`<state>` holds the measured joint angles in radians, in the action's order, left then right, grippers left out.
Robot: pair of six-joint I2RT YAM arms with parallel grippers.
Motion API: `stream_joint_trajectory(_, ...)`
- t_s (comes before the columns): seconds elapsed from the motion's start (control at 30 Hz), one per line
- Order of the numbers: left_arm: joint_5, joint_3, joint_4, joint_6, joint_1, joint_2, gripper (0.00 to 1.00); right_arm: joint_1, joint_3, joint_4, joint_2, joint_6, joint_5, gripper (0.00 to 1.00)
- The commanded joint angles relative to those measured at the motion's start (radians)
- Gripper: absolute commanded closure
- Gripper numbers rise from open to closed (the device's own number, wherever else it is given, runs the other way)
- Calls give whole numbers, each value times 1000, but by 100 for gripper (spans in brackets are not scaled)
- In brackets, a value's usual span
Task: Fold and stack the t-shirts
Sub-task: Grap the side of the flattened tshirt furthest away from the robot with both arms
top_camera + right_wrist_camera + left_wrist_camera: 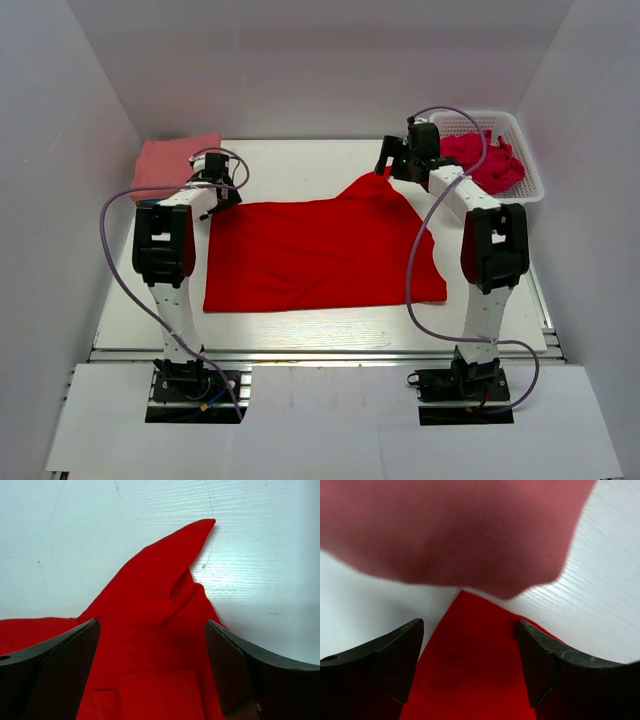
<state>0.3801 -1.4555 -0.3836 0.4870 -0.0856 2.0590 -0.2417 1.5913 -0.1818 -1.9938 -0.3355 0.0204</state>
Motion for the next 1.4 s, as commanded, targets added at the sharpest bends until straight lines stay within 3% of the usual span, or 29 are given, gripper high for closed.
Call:
stream_joint_trajectory(0.0, 2, -34, 94, -37, 1, 10, 16, 5, 70, -15, -37, 20, 0, 10)
stream_joint_trajectory(0.13, 2, -34, 112, -47, 10, 39, 21, 7, 99, -13, -68, 24, 9, 10)
stream_joint_trajectory(0.23, -12, -25, 103, -47, 10, 50, 36, 7, 124, -10, -103, 20, 36, 10)
stream_joint_trajectory(0.27, -21, -25, 103, -47, 10, 50, 46, 7, 139, -11, -111, 18, 44, 10)
stream_joint_trajectory(0.57, -55, 29, 101, -47, 10, 41, 99, 7, 377, -110, -324, -83, 91, 10)
stream_joint_trajectory(0.77, -67, 20, 100, -56, 10, 32, 100, 16, 403, -96, -407, -157, 159, 17)
stream_joint_trajectory(1.1, -112, 60, 127, -74, 10, 23, 100, 33, 490, 4, -537, -194, 49, 25)
stream_joint_trajectory(1.2, -112, 60, 127, -74, 10, 23, 100, 39, 490, 47, -543, -224, 12, 35)
stream_joint_trajectory(1.23, -121, 60, 127, -74, 10, 23, 100, 41, 489, 59, -543, -226, 3, 50)
stream_joint_trajectory(1.33, -121, 60, 127, -74, 10, 23, 100, 38, 476, 84, -531, -226, 9, 66)
stream_joint_trajectory(1.37, -121, 60, 127, -74, 10, 23, 100, 38, 480, 88, -522, -224, 19, 81)
